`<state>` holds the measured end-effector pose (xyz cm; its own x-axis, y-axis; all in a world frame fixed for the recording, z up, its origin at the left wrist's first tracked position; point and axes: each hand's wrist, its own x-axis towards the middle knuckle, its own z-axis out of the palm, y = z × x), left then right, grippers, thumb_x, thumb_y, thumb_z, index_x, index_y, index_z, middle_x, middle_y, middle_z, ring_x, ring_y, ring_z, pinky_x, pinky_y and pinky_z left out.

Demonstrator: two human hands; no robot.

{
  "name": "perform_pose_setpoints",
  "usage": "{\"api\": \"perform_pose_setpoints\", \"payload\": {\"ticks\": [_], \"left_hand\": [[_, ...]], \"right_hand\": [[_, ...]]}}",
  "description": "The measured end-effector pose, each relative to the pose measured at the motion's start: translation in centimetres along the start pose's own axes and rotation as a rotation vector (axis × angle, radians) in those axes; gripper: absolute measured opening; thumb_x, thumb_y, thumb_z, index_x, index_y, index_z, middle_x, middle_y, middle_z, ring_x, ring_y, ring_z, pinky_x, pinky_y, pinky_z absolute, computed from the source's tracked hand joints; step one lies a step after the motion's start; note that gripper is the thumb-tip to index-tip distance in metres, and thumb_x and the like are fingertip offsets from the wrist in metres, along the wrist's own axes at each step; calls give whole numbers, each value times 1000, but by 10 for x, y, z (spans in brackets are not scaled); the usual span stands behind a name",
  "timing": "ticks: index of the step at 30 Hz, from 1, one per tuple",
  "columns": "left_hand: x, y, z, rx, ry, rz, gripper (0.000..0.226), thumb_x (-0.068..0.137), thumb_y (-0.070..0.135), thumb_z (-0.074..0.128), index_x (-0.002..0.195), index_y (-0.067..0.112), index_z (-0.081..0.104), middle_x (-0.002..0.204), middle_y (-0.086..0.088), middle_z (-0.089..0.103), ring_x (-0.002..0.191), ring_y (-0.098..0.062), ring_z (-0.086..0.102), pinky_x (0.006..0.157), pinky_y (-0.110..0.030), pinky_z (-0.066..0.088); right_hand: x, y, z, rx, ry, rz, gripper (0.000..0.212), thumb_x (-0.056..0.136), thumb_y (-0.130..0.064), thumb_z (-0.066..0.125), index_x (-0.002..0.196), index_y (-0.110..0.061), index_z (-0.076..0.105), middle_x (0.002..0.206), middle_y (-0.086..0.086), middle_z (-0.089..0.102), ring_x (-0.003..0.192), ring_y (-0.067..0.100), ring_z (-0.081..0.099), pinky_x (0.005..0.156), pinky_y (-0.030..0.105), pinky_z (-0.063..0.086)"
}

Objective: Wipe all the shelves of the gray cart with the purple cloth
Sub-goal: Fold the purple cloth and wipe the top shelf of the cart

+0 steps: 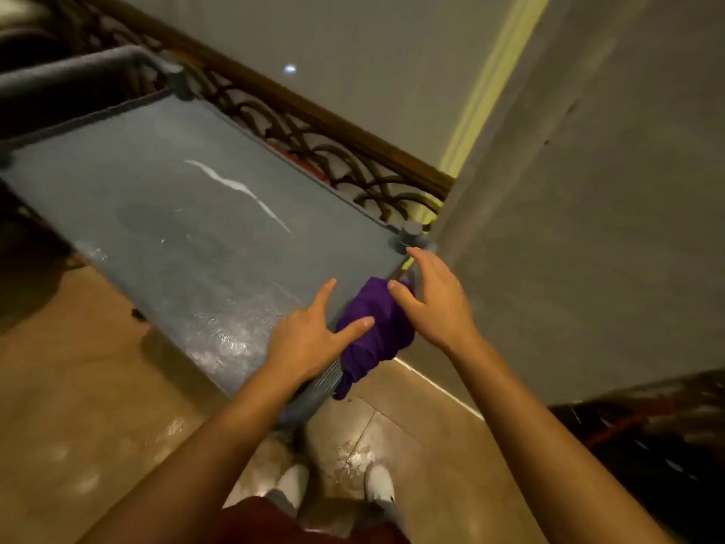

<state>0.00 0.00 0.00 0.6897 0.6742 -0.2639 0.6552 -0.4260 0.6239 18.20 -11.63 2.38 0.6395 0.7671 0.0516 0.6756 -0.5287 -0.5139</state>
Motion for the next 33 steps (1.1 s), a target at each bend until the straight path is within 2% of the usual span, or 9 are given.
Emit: {"api": "perform_pose_setpoints", "payload": {"ticks": [3,5,9,15,18,20,24,27,33], "left_hand": [[-1,10,18,29,-25,-133,113,65,102,36,149,27,44,131,-7,67,120,-30,63,97,-47,53],[-3,18,26,0,-19,-257,105,65,103,30,118,21,69,108,-5,75,100,-26,70,88,-42,56],[-3,33,45,-10,-32,-365,83,75,94,39,79,15,66,76,-5,68,75,-24,67,74,-38,56],[-12,50,61,-294,296,-296,39,89,45,73,110,12,71,97,-6,75,88,-23,70,74,-33,53],[-32,61,63,-653,454,-278,31,86,28,81,113,15,71,105,-7,77,93,-18,73,81,-35,61],[-51,61,55,-957,540,-207,23,84,19,83,105,23,74,108,-7,78,96,-18,75,79,-29,61],[-81,60,20,-1348,636,-77,28,78,24,83,105,20,79,114,-9,77,106,-25,73,81,-25,59],[-99,46,-9,-1428,701,-29,34,73,24,83,106,16,78,115,-12,76,107,-25,73,82,-25,58],[-151,-15,-41,-1312,821,-117,46,62,38,89,105,32,73,111,1,77,104,-19,74,77,-26,60]], "right_hand": [[17,23,6,-119,-80,-111,68,96,-53,50,153,-19,39,157,4,46,151,21,32,126,49,15],[30,32,10,-167,-160,-178,68,96,-58,45,151,-19,41,155,5,49,151,22,32,127,49,10],[41,45,14,-304,-294,-295,70,97,-66,31,136,-15,58,143,7,60,150,24,32,125,55,8],[37,42,19,-71,-308,-387,42,99,-45,53,119,-10,64,120,8,71,125,26,58,124,51,16],[33,30,2,403,-374,-280,26,91,-27,73,104,-8,63,100,6,71,97,22,66,98,44,50],[33,17,-14,695,-445,-193,28,86,-21,80,102,-8,61,97,5,71,92,15,69,82,33,58],[27,-20,-22,1041,-752,-5,49,82,-43,75,121,-17,62,110,-3,76,103,16,73,85,33,60],[10,-56,-7,1123,-999,31,56,86,-49,69,130,-15,64,127,9,72,117,25,69,97,38,58],[-19,-127,19,1096,-828,-66,36,74,-25,86,105,-30,68,109,3,78,102,21,75,75,28,60]]}}
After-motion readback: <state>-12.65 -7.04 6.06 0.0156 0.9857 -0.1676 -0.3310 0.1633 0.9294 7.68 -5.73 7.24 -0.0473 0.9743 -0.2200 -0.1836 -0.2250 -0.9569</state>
